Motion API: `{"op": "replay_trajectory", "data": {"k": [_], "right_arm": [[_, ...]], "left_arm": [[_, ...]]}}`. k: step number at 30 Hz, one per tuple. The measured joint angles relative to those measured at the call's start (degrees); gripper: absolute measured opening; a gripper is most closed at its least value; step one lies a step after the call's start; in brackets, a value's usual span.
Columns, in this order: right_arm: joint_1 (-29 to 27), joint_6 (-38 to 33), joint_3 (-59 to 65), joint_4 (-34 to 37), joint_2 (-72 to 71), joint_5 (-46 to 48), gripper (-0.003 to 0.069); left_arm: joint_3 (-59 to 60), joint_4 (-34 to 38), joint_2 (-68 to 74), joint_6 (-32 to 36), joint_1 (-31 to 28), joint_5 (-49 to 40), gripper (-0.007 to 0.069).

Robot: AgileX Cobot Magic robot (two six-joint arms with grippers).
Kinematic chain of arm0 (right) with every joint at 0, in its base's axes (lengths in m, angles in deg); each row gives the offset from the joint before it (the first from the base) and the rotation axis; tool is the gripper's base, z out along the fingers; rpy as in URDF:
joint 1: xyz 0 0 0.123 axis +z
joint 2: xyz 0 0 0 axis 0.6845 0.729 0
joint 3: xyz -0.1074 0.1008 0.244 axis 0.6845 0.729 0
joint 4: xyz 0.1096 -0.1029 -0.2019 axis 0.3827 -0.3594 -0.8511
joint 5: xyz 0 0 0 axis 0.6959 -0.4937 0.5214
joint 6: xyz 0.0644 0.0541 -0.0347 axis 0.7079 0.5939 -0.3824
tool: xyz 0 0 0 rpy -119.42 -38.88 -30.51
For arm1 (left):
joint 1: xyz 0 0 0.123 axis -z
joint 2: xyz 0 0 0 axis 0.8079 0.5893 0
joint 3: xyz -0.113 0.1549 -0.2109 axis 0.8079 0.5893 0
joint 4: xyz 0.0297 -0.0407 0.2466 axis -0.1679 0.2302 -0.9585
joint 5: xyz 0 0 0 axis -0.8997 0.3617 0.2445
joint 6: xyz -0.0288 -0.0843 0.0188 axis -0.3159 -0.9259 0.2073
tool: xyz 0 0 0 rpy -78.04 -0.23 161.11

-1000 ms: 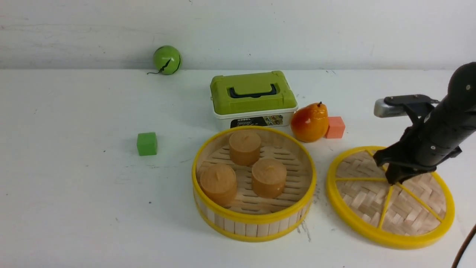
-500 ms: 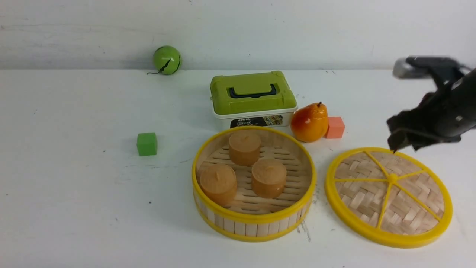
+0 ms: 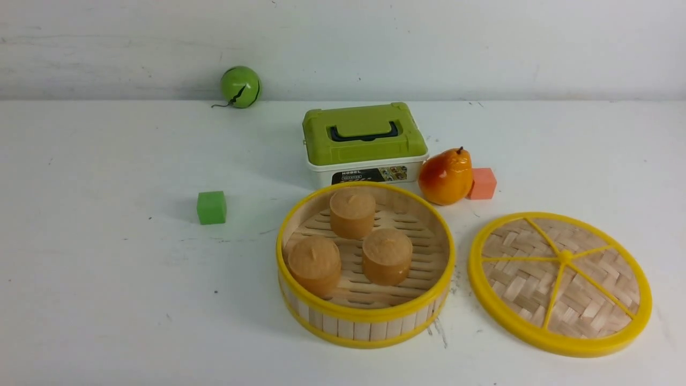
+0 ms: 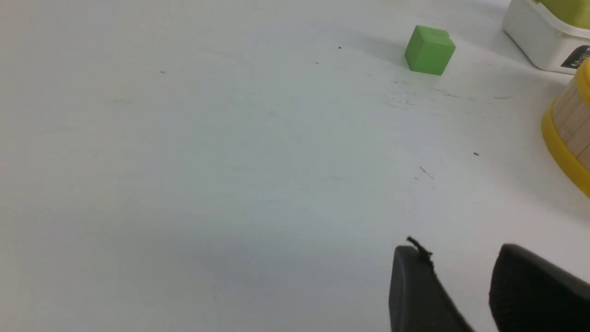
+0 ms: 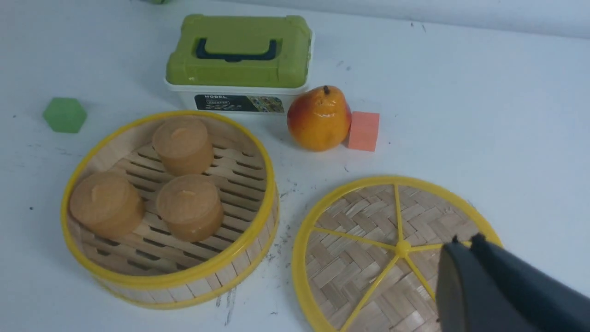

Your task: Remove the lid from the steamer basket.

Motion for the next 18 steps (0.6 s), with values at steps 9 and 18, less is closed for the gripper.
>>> {"op": "replay_trajectory", "data": {"k": [9,18], "right_arm": [[0.0,-0.2,11.0,0.2,-17.4,-3.4,-0.0022],[0.0,-0.5,11.9,-4.4,-23.6,-0.9,-0.0022]], "left_arm": [[0.0,0.0,0.0,0.0,0.0,-0.1,0.0239],[0.0,0.0,0.0,0.0,0.0,-0.1,0.0239]]}}
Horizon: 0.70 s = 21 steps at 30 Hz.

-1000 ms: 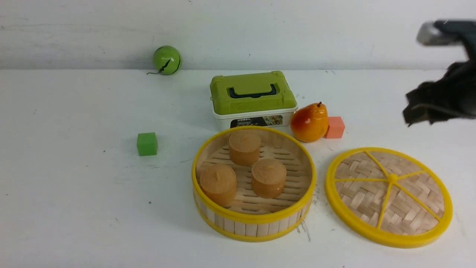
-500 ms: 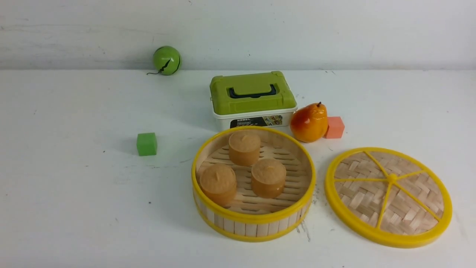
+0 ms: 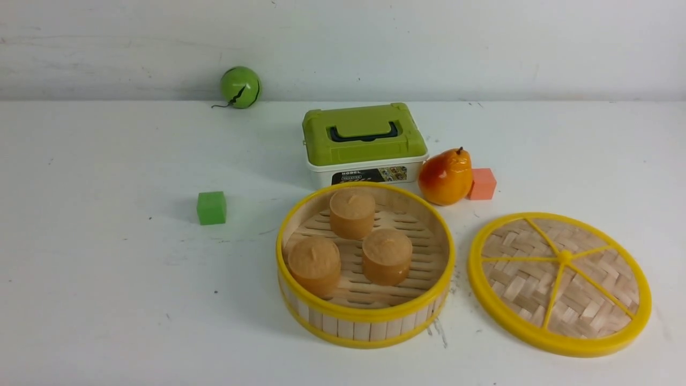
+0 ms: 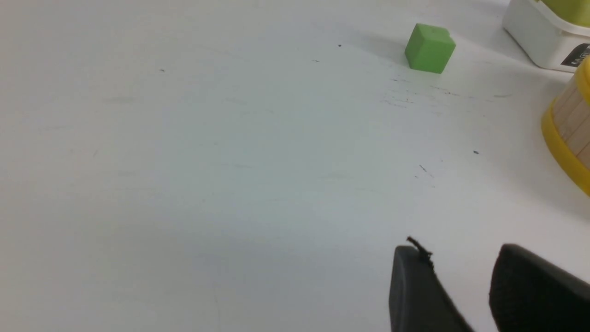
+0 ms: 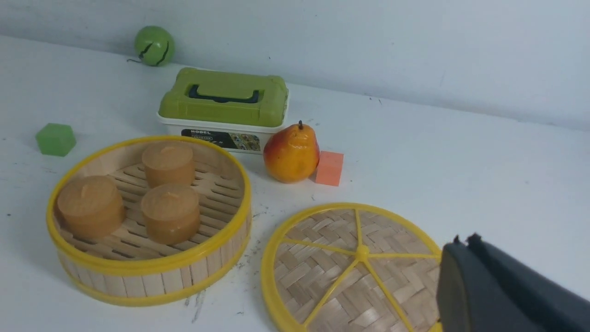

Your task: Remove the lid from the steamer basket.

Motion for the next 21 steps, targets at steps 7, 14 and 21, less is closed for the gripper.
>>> {"op": "replay_trajectory", "data": {"k": [7,14,21], "right_arm": [[0.0,0.0,1.6,-3.4,0.0,-3.6,-0.0022],[0.0,7.7,18.6,-7.1,-3.6,-21.2,-0.0022],[-2.4,18.1,36.1,-12.9,-13.9,-32.9,-0.0022]], "left_arm": [[0.0,0.0,0.0,0.0,0.0,-0.1,0.0239],[0.0,0.0,0.0,0.0,0.0,-0.1,0.0239],[0.0,0.0,0.0,0.0,0.0,-0.1,0.0239]]}}
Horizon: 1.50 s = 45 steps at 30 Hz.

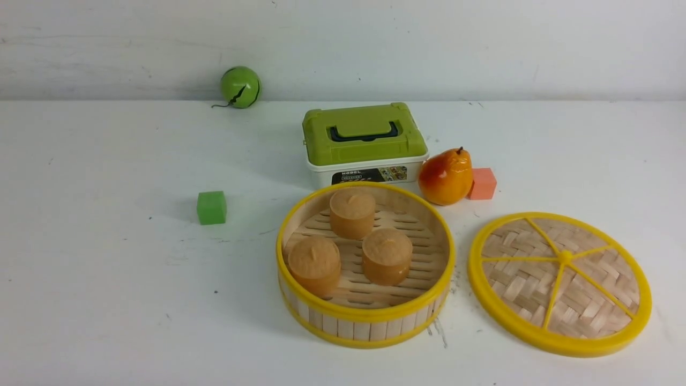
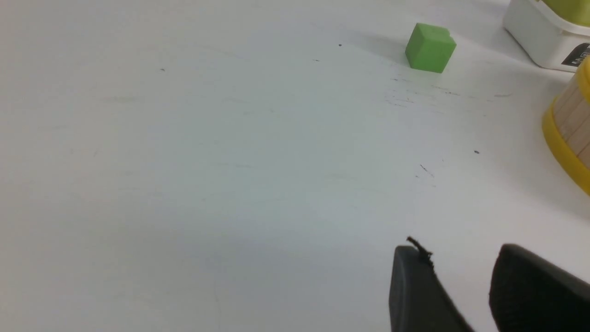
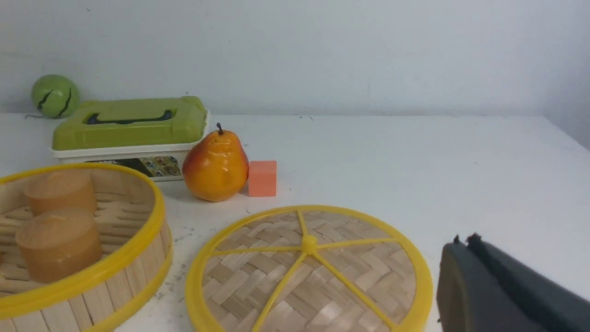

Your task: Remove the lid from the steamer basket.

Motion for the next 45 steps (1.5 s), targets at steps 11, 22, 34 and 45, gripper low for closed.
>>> {"op": "replay_trajectory", "data": {"k": [11,22,34,45], "right_arm": [[-3.8,2.3,5.7,-1.1,-5.4,11.3,-0.0022],[0.1,2.3,5.3,-2.7,-5.4,14.1,-0.0022],[0.7,2.3,5.3,-2.6,-5.4,14.1,-0.0017],[0.7,2.3,5.3,-2.6,-5.4,14.1,-0.0013]], "left_arm": [[0.0,0.0,0.0,0.0,0.0,0.0,0.0239],[0.0,0.0,0.0,0.0,0.0,0.0,0.0239],[0.0,0.0,0.0,0.0,0.0,0.0,0.0239],[0.0,0.0,0.0,0.0,0.0,0.0,0.0239]]}}
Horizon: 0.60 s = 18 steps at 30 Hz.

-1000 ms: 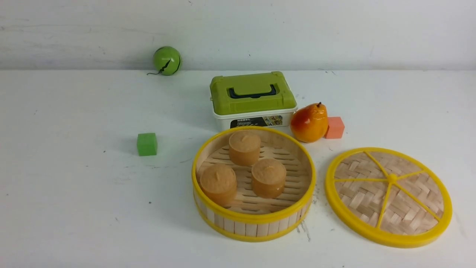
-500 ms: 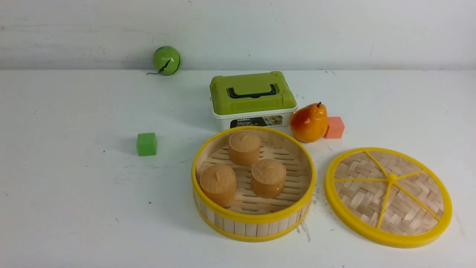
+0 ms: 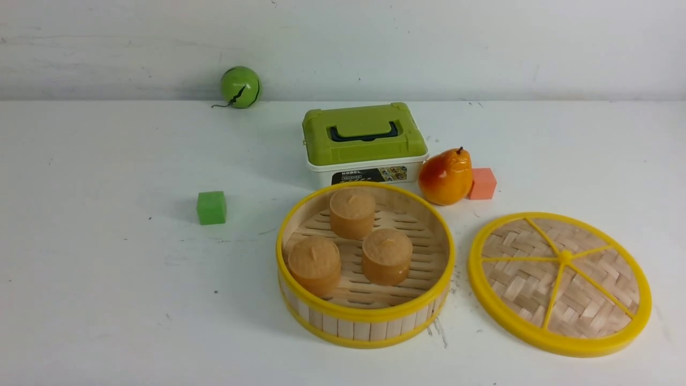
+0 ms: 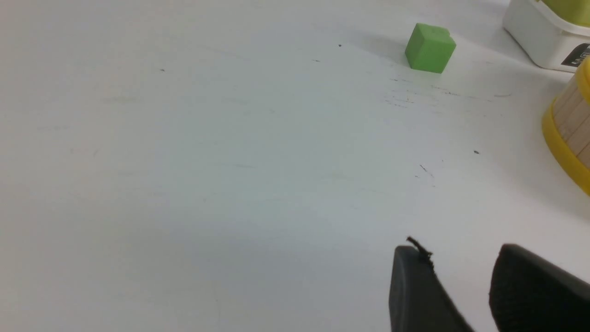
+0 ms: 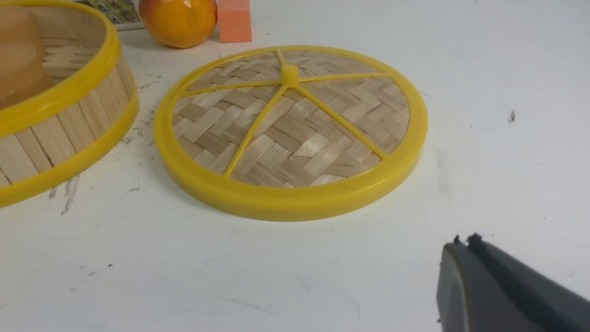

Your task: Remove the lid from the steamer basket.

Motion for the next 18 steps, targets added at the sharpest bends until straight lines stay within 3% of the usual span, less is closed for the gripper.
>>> {"op": "replay_trajectory", "data": {"k": [18], "right_arm": [[0.0,0.0,0.0,0.0,0.0,0.0,0.0002]], "left_arm": [[0.0,0.0,0.0,0.0,0.0,0.1,0.0239]]}}
